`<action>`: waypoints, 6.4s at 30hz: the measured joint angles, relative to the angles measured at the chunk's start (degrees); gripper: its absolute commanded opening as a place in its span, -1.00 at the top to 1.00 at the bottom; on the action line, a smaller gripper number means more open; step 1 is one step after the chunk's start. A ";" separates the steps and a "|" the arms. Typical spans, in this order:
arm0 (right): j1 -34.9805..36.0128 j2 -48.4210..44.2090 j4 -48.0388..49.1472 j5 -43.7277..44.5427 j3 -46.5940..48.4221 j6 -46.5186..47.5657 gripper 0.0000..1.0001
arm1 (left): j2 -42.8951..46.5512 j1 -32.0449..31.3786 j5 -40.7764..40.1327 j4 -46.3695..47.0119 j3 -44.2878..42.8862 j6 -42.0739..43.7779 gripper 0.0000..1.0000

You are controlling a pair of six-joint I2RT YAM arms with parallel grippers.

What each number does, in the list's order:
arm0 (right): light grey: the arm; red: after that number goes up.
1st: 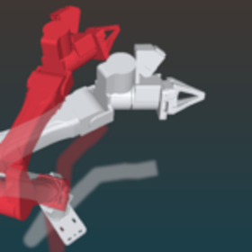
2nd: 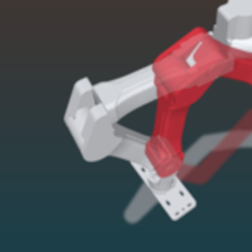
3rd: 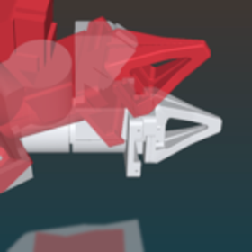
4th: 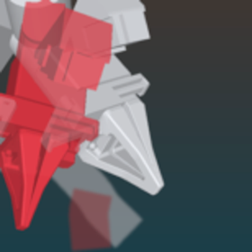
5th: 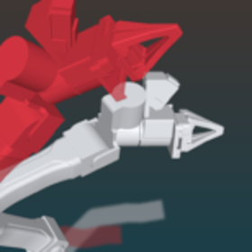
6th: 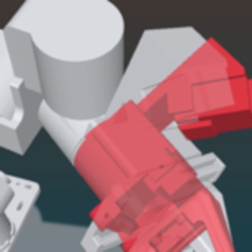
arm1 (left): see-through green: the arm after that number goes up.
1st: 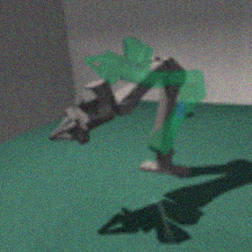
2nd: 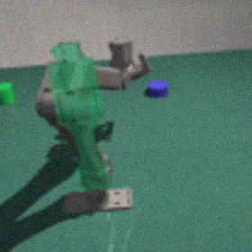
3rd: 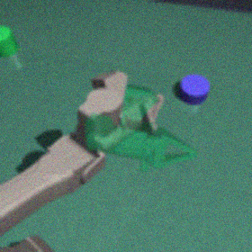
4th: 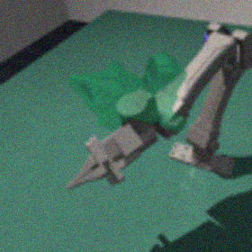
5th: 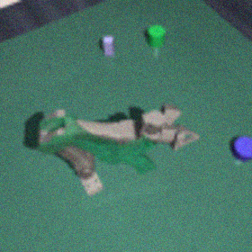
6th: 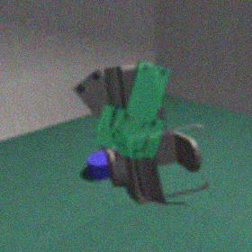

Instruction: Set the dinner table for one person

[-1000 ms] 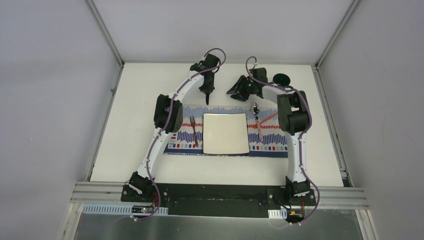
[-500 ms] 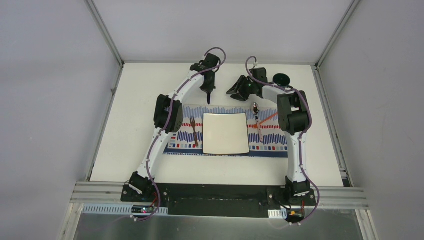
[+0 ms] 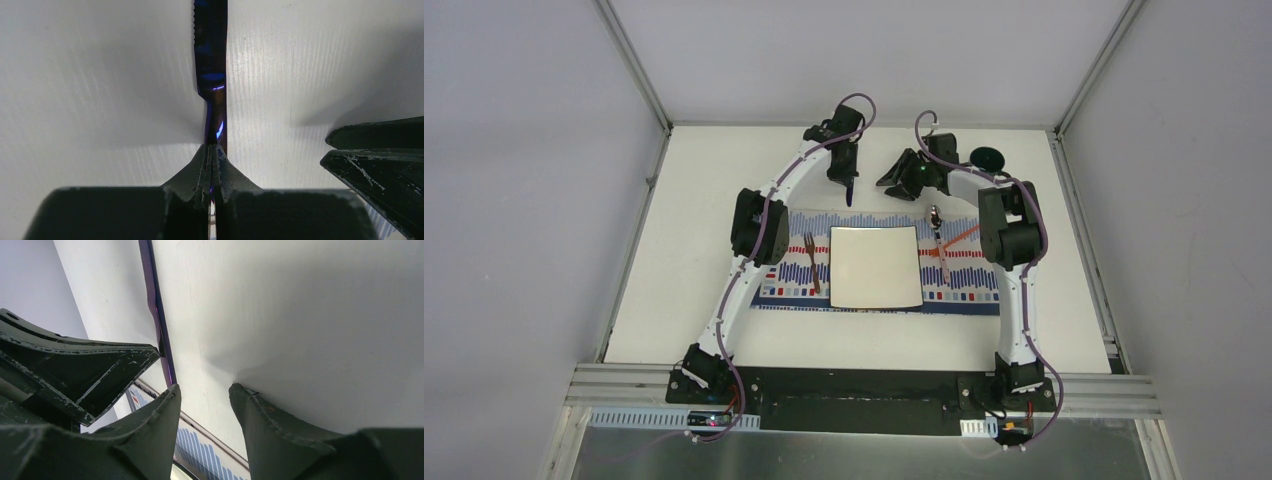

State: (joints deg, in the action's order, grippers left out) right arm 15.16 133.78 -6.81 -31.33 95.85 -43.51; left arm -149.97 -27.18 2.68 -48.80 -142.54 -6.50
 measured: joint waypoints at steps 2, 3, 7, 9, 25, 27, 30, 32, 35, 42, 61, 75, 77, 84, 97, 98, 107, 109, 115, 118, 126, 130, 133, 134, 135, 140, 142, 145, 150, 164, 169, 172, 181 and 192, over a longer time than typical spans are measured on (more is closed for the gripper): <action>0.07 0.00 -0.11 0.00 0.11 0.00 0.00 | -0.02 0.00 0.70 -0.02 0.00 -0.11 1.00; 0.09 0.00 -0.20 0.00 0.24 0.00 -0.01 | -0.02 0.00 0.83 0.00 0.00 -0.15 1.00; 0.11 0.00 -0.37 0.00 0.31 0.02 -0.01 | -0.02 0.00 0.96 0.02 0.00 -0.20 0.93; 0.15 0.00 -0.37 0.00 0.31 0.00 -0.01 | -0.02 0.00 0.96 0.13 0.00 -0.22 0.84; 0.26 0.00 -0.31 -0.02 0.31 0.00 -0.01 | -1.44 0.02 0.94 1.29 -0.76 -0.20 0.29; 0.26 0.00 -0.31 -0.04 0.31 0.00 -0.01 | -1.68 0.00 0.92 1.49 -1.11 -0.22 0.29; 0.26 0.00 -0.28 -0.07 0.31 -0.04 -0.01 | -1.84 0.00 0.94 1.62 -1.33 -0.24 0.28; 0.26 0.00 -0.28 -0.11 0.31 -0.11 -0.01 | -1.90 0.00 0.96 1.66 -1.40 -0.26 0.33; 0.26 0.00 -0.28 -0.26 0.31 -0.13 -0.01 | -2.12 0.00 1.01 1.68 -1.66 -0.28 0.46; 0.26 0.00 -0.26 -0.70 0.31 -0.15 -0.01 | -2.60 0.26 2.01 2.12 -2.23 -0.39 0.78; 0.31 0.74 0.79 -0.96 0.39 -1.03 -0.02 | -3.15 0.26 3.87 3.39 -2.75 -0.85 0.43; 2.27 10.34 -1.90 -1.60 15.80 -1.64 -0.03 | -3.15 0.39 3.82 3.65 -2.75 -0.94 0.51; 2.54 11.74 -2.82 -1.64 18.27 -1.64 -0.03 | -3.15 0.68 3.82 3.58 -2.73 -0.94 0.53; 3.08 14.99 -5.73 -1.97 24.50 -1.33 -0.03 | -3.15 1.79 4.35 3.69 -2.69 -0.94 0.57; 3.85 14.88 -3.93 -2.49 23.23 -1.22 -0.03 | -3.15 2.19 5.27 4.85 -2.16 -0.98 0.66; 3.91 14.82 -3.56 -2.56 23.02 -1.22 -0.03 | -3.15 2.16 5.25 5.09 -2.14 -0.98 0.66; 5.09 12.85 0.02 -2.56 18.67 -1.51 -0.03 | -3.15 2.67 5.25 5.81 -1.84 -1.01 0.71; 5.49 12.22 1.22 -2.10 17.31 -1.81 -0.03 | -3.02 2.93 5.35 5.79 -1.51 -1.01 0.71; 5.79 11.10 5.81 -2.10 13.68 -3.93 -0.03 | -2.34 3.02 5.49 5.95 -0.24 -1.09 0.74; 5.88 11.04 6.69 -2.12 13.27 -4.68 -0.03 | -2.23 3.04 5.73 5.99 -0.07 -1.29 0.75; 6.12 11.06 5.90 -1.73 13.84 -5.57 -0.03 | -2.16 3.30 6.62 6.03 0.09 -1.64 0.76; 6.23 11.30 4.81 -1.68 14.62 -5.97 -0.03 | -1.88 3.30 6.62 6.16 0.50 -1.66 0.73; 6.45 11.37 4.48 -1.62 14.82 -6.16 -0.03 | -1.25 3.34 6.36 6.40 1.60 -1.64 0.62; 6.54 11.37 4.42 -1.62 14.82 -6.25 -0.03 | -0.87 3.41 6.32 6.45 2.12 -1.62 0.61; 6.64 11.37 4.39 -1.62 14.82 -6.34 -0.03 | -0.52 3.56 6.27 6.49 2.71 -1.62 0.59; 6.86 10.69 6.67 -1.66 12.74 -6.78 -0.03 | 1.07 4.04 6.23 6.82 5.22 -1.64 0.42; 6.78 9.55 7.76 -1.66 10.51 -6.91 -0.03 | 1.77 4.02 6.25 6.80 6.23 -1.62 0.38; 6.38 7.91 9.25 -1.68 7.32 -6.97 -0.03 | 2.36 3.87 6.69 6.62 7.06 -1.68 0.23; 5.25 5.07 9.33 -3.69 2.36 -6.54 -0.03 | 2.40 3.56 7.08 7.61 7.06 -3.19 0.19; 3.85 3.48 9.81 -6.25 -0.79 -6.05 -0.03 | -0.17 3.50 7.82 8.24 1.22 -5.77 0.19; 2.82 2.49 10.21 -6.97 -2.56 -5.92 -0.03 | -2.45 3.54 7.39 8.90 -0.35 -6.71 0.21; 2.16 2.14 10.14 -7.10 -3.02 -5.79 -0.03 | -2.75 3.48 6.54 9.29 -0.72 -7.17 0.22; 0.94 1.60 12.02 -8.00 -4.83 -5.95 -0.03 | -2.78 3.13 4.28 8.92 -0.81 -7.61 0.32; -0.22 4.35 10.78 -6.62 0.66 -6.80 -0.02 | 1.44 2.73 7.61 13.49 7.74 -6.71 0.36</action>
State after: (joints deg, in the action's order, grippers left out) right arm 14.94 138.12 3.97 -37.95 96.51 -50.30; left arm -148.53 -24.45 10.28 -35.31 -134.80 -13.21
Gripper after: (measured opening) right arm 0.513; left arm 0.323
